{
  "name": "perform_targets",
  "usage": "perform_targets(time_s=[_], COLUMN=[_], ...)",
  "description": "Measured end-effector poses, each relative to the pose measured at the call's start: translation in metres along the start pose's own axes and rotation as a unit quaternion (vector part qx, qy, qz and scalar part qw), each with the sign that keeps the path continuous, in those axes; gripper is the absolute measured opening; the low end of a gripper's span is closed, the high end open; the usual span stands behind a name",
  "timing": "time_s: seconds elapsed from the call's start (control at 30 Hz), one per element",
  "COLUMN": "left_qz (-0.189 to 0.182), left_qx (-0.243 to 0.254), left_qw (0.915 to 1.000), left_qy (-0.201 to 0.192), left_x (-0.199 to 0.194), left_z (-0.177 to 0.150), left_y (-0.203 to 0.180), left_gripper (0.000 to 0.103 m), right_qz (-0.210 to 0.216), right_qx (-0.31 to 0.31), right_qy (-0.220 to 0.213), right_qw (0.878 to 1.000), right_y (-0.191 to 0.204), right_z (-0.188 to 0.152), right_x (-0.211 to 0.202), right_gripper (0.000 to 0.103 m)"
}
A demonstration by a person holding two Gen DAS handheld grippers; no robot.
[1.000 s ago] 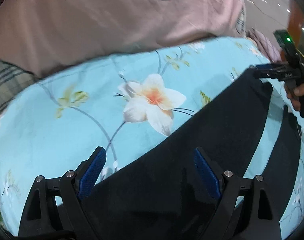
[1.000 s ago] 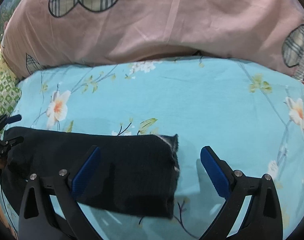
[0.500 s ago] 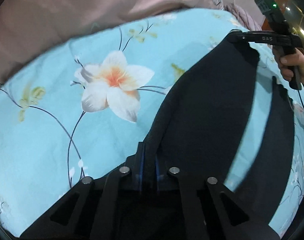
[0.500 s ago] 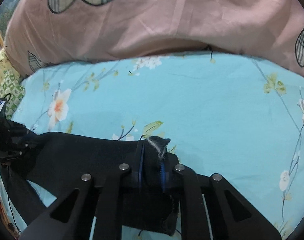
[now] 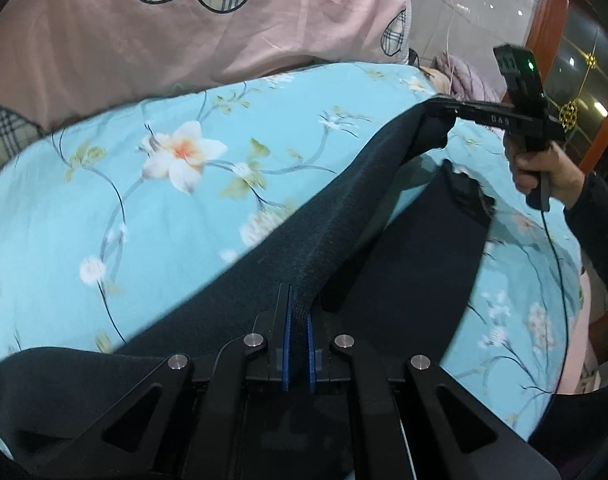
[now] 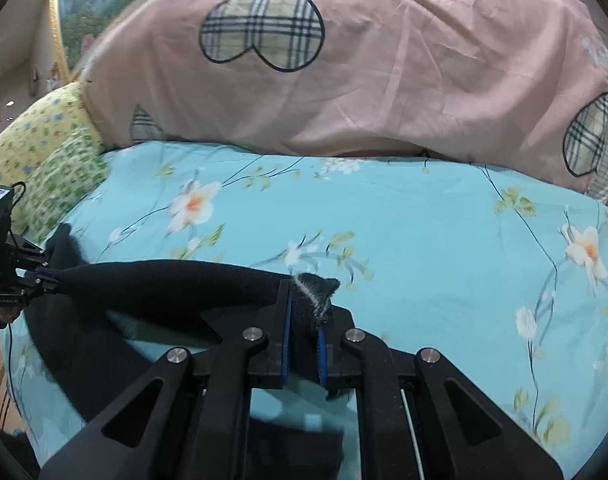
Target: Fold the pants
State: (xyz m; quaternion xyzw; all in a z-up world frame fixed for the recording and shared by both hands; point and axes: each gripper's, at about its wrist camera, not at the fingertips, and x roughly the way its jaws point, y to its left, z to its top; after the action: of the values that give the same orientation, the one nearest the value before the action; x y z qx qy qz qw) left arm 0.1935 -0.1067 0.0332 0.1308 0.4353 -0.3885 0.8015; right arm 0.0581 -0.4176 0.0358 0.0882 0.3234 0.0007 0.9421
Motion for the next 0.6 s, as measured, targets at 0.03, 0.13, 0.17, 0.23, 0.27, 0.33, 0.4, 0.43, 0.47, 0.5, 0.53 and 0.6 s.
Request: perform_targets(time_s=[0.03,0.13,0.17,0.23,0.27,0.33,0.4,0.43,0.47,0.5,0.53,0.6], left_qz=[-0.002,-0.007,-0.008,-0.009,-0.007,-0.005,-0.007,-0.007,-0.004,-0.004,-0.005,-0.003], left_qx=[0.001,-0.007,-0.010,-0.016,-0.016,-0.016,-0.014,-0.013,-0.009,-0.005,-0.002,0.005], left_qw=[1.0000,0.9999,0.9999,0.9998,0.9998,0.9999,0.9999,0.9999,0.9999,1.0000,1.0000,1.0000], left_qy=[-0.002,-0.002,-0.002,0.000,0.000,-0.002,-0.004,-0.005,-0.007,-0.007,-0.005,-0.003], left_x=[-0.003,-0.005,-0.004,-0.003,-0.004,-0.004,-0.006,-0.008,-0.010,-0.009,-0.009,-0.008], left_z=[-0.007,-0.024,-0.029,-0.038,-0.042,-0.047,-0.050,-0.052,-0.054,-0.055,-0.057,-0.062], left_y=[-0.007,-0.018,-0.021,-0.027,-0.029,-0.035,-0.037,-0.039,-0.042,-0.043,-0.046,-0.051], left_gripper=[0.004,0.004,0.004,0.004,0.004,0.004,0.004,0.004,0.004,0.004,0.004,0.004], right_qz=[0.006,0.018,0.020,0.022,0.023,0.018,0.009,0.006,0.006,0.007,0.007,0.004], right_qx=[-0.002,-0.013,-0.015,-0.016,-0.017,-0.023,-0.029,-0.029,-0.027,-0.024,-0.023,-0.021], right_qy=[-0.005,-0.019,-0.018,-0.012,-0.009,-0.004,-0.003,-0.005,-0.008,-0.006,-0.006,-0.002], right_qw=[1.000,1.000,1.000,1.000,1.000,1.000,1.000,1.000,1.000,1.000,1.000,1.000], right_y=[0.000,0.001,0.001,0.002,0.003,0.006,0.009,0.010,0.010,0.009,0.009,0.010], right_z=[-0.007,-0.029,-0.037,-0.050,-0.058,-0.067,-0.074,-0.078,-0.080,-0.083,-0.084,-0.090], right_x=[-0.006,-0.024,-0.029,-0.036,-0.039,-0.042,-0.045,-0.047,-0.050,-0.052,-0.053,-0.054], right_gripper=[0.011,0.011,0.011,0.011,0.011,0.011,0.011,0.010,0.010,0.010,0.010,0.010])
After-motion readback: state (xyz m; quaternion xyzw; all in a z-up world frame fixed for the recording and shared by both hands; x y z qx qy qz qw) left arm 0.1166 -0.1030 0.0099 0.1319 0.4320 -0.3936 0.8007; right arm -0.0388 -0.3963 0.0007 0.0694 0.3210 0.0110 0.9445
